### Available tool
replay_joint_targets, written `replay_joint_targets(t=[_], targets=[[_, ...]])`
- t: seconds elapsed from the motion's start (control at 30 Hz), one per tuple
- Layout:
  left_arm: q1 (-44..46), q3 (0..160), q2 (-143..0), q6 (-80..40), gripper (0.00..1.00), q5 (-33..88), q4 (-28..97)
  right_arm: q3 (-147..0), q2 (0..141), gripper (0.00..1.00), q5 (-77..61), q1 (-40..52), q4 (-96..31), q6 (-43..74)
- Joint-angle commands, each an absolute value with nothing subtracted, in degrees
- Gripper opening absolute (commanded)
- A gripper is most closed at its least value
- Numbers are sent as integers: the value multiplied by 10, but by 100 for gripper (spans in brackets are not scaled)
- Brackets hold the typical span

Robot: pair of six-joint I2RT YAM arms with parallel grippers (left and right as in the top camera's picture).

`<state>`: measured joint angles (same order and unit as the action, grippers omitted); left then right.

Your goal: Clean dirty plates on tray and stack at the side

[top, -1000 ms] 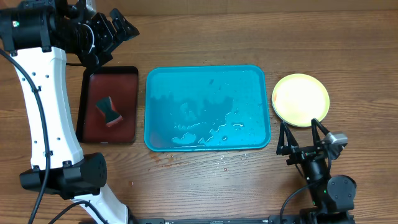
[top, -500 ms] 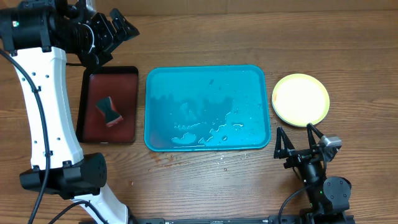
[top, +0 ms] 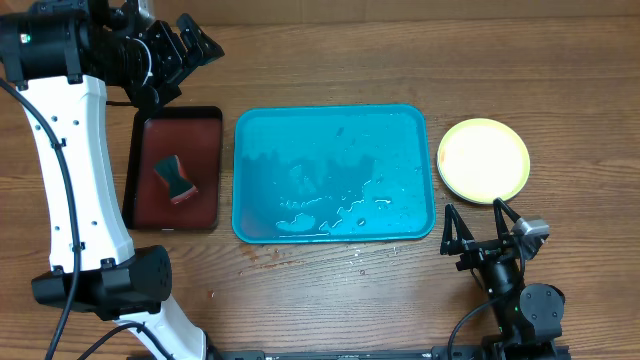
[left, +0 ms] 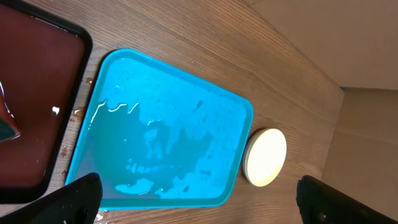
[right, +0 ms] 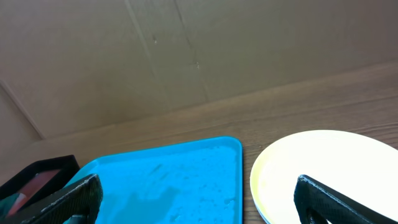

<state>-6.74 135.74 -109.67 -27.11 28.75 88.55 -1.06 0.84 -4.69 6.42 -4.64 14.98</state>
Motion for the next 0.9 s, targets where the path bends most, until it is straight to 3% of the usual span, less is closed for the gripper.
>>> replay_joint_targets(t=[0.0,0.33,0.57,0.7,0.87], targets=[[-68,1360,-1097,-279,100,293,884,-5,2,100,-52,63,-44,152],[-23,1360,-1058,-279,100,156,884,-5,2,100,-52,63,-44,152],[51,1360,-908,-255,100,-67,893,-5,2,100,-52,63,-44,152],[52,1340,-804,-233,100,-109,914,-5,2,100,-52,63,-44,152],[38,1211,-677,-100,100,-104,861,-5,2,100,-52,63,-44,152]])
